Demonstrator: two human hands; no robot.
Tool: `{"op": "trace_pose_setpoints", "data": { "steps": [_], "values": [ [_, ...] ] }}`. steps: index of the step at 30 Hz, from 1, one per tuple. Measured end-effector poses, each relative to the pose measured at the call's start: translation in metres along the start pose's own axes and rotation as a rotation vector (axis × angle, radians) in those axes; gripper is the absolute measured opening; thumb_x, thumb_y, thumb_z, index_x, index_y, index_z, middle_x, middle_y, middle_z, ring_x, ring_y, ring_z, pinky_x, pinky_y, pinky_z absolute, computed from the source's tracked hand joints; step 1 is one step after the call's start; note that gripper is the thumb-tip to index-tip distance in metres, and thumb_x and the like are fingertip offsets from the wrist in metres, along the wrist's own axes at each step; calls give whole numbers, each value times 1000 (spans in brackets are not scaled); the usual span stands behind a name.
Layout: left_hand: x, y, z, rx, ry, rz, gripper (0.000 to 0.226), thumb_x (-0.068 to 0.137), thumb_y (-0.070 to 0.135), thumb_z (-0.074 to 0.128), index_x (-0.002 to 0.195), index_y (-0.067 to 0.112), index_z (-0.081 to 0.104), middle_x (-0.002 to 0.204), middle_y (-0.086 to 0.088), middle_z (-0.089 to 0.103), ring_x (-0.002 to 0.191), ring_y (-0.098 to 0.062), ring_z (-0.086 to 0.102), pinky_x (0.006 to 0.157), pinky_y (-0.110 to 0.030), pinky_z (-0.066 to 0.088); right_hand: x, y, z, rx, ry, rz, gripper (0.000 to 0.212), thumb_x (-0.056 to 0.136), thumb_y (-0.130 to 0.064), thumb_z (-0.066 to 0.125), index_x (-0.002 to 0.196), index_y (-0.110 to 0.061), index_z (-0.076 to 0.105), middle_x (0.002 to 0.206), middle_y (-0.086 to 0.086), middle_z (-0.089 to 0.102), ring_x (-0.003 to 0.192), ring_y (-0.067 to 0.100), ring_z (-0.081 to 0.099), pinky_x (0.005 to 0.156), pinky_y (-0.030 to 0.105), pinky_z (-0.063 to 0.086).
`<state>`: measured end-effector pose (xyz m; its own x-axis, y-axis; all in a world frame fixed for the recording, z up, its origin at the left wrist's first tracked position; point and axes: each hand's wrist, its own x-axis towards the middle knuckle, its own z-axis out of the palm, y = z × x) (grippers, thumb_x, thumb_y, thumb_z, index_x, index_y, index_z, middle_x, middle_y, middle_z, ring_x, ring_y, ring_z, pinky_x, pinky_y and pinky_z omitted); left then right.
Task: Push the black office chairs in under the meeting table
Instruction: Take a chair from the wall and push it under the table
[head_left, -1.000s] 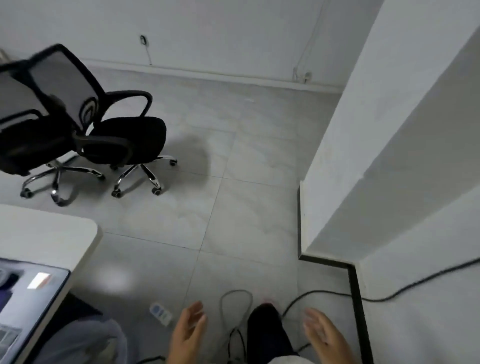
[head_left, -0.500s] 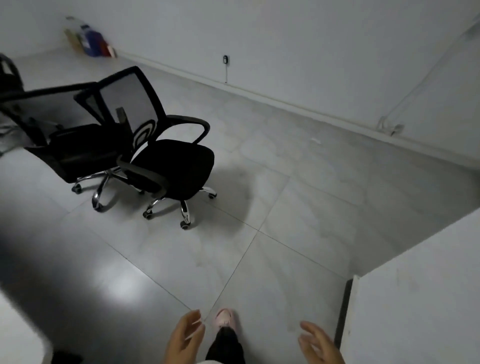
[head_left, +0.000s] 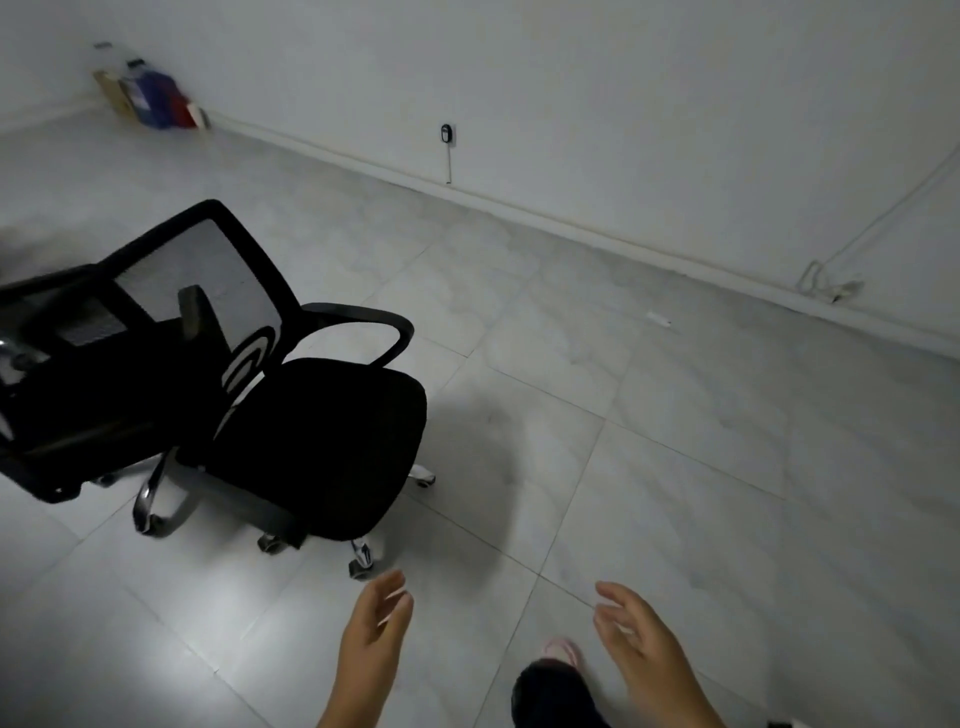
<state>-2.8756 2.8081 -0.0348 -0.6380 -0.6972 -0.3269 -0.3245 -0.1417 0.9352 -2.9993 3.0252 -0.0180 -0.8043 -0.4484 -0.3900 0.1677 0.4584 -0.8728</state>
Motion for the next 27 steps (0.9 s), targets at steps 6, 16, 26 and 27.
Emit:
{"op": "trace_pose_setpoints", "data": {
  "steps": [6, 16, 26, 27],
  "values": [
    [144, 34, 38, -51, 200, -43, 25, 89, -2, 49, 112, 7, 51, 111, -14, 53, 110, -31, 50, 98, -43, 37, 167, -32, -40, -14, 28, 28, 23, 83, -6, 60, 103, -15, 54, 107, 8, 60, 92, 0, 59, 64, -3, 40],
    [349, 117, 87, -90, 514, -42, 32, 90, 7, 49, 122, 7, 49, 110, -4, 52, 108, -21, 50, 101, -42, 39, 447, -175, -63, -114, -103, -129, 22, 87, -2, 53, 107, -11, 53, 106, 4, 56, 79, -17, 56, 64, -5, 38],
    [554, 161, 78, -225, 738, -185, 32, 88, 2, 51, 121, 1, 50, 108, -8, 52, 111, -27, 50, 99, -41, 37, 664, -278, 9, -222, -258, -86, 24, 81, 6, 57, 99, -11, 57, 107, 10, 60, 64, -24, 53, 59, -5, 38],
    [576, 177, 74, -258, 736, -158, 31, 89, 1, 50, 120, 0, 50, 108, -7, 52, 108, -25, 50, 98, -40, 37, 688, -300, 17, -231, -284, -109, 24, 82, 5, 56, 100, -11, 56, 107, 9, 58, 65, -25, 53, 59, -5, 38]
  ]
}}
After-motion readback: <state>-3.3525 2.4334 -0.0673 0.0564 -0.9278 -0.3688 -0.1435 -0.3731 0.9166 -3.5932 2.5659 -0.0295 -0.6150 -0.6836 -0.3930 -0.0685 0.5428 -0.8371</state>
